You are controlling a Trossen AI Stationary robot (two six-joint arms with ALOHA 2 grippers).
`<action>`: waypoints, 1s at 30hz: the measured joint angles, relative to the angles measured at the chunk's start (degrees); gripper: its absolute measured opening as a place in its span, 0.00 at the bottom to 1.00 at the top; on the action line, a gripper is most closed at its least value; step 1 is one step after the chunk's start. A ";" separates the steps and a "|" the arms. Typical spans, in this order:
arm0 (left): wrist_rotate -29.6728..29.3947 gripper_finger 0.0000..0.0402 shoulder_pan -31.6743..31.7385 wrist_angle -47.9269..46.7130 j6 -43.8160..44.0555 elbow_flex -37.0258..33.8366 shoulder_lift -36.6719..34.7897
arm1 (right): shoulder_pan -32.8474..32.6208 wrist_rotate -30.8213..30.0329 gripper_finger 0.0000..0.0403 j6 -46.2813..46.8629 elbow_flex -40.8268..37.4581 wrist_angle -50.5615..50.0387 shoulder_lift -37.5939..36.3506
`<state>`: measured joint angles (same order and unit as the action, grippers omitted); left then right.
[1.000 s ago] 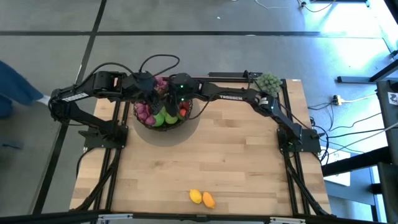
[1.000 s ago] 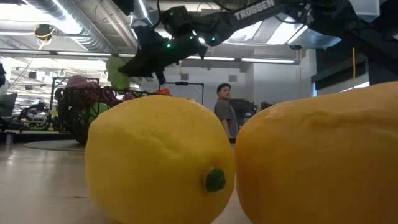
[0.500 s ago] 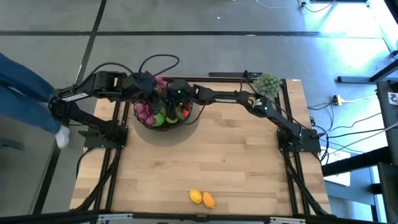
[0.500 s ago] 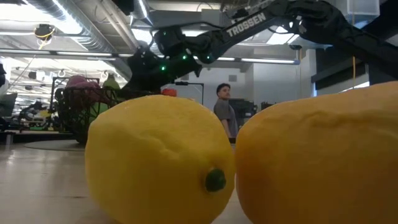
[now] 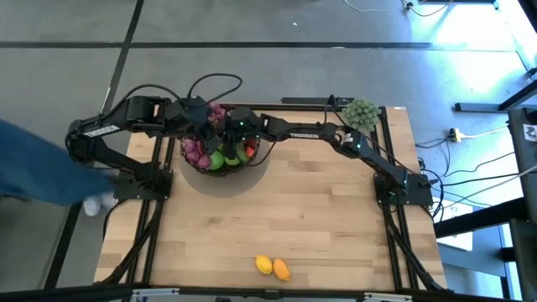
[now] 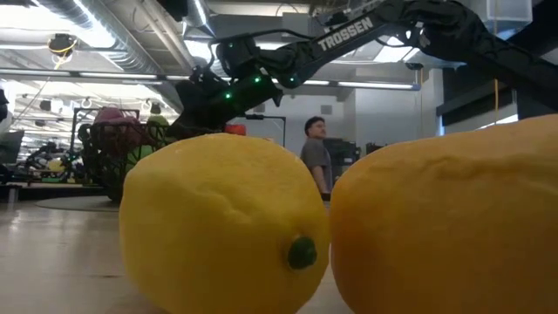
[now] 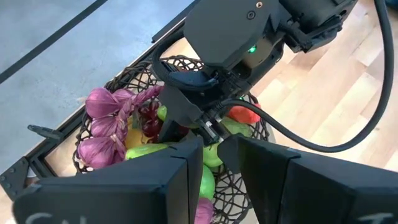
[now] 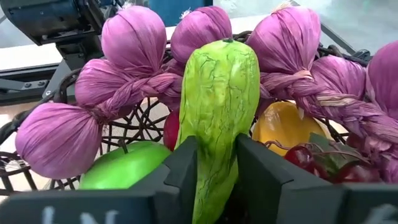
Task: Build produce basket
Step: Put the green cucumber into the black wire basket, then put the left yellow lemon into the black wire basket
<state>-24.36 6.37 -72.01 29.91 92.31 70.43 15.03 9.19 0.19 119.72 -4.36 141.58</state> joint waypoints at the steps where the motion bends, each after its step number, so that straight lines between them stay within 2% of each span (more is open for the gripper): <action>1: 0.00 0.22 0.00 0.00 0.00 0.00 0.00 | -0.10 -0.04 0.27 0.02 0.00 -0.04 0.00; 6: 0.02 0.22 -0.02 -0.02 0.02 0.00 0.00 | -0.56 -0.18 0.33 -0.35 0.00 -0.32 -0.23; 15: 0.29 0.22 -0.09 -2.62 2.03 0.00 0.00 | -0.61 0.81 0.34 -4.06 3.10 -4.89 -3.30; 19: 0.30 0.22 -1.17 -2.51 2.08 0.00 -0.06 | -0.99 0.95 0.34 -4.90 7.79 -14.90 -4.26; 24: 0.19 0.22 -3.86 -2.43 1.84 0.00 -1.92 | -2.68 0.99 0.34 -11.04 15.41 -28.26 -5.34; 30: -0.23 0.22 -8.66 -2.40 2.86 0.00 -5.53 | -4.73 0.91 0.34 -11.51 13.27 -38.41 -10.79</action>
<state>-24.59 -2.29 -74.41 32.77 92.31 64.90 10.30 10.10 -11.33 132.99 -42.77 130.78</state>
